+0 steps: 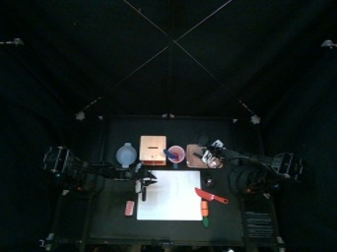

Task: Place sushi on board then cut the sushi with the knife then place the pieces on the plate
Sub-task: Place the 4 sushi pieces on the plate

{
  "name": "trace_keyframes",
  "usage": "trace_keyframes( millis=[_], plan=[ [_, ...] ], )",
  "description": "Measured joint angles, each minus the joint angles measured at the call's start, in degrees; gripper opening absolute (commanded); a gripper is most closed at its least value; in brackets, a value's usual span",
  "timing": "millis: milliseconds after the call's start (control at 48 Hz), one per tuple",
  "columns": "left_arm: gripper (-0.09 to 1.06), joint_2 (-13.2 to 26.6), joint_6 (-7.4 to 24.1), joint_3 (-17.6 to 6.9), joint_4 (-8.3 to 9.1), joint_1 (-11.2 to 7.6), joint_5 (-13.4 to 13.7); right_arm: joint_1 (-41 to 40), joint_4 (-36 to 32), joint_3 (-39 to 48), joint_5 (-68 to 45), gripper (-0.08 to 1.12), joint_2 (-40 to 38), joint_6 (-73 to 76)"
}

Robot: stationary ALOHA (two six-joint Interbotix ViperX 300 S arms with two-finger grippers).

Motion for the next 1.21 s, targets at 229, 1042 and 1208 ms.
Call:
trace_keyframes(
  millis=[229,1042,1208],
  plan=[
    [0.65,0.09,0.00,0.09,0.00,0.09,0.00,-3.96,-0.26,1.41,-4.31,0.71,1.85,0.18],
    [0.65,-2.64,-0.18,0.18,-0.09,1.23,0.00,4.75,0.00,1.67,-3.52,0.86,-7.65,0.35],
    [0.65,-2.72,-0.18,0.09,-0.09,1.23,0.00,6.24,0.00,1.67,-3.52,0.86,-9.40,0.35]
  ],
)
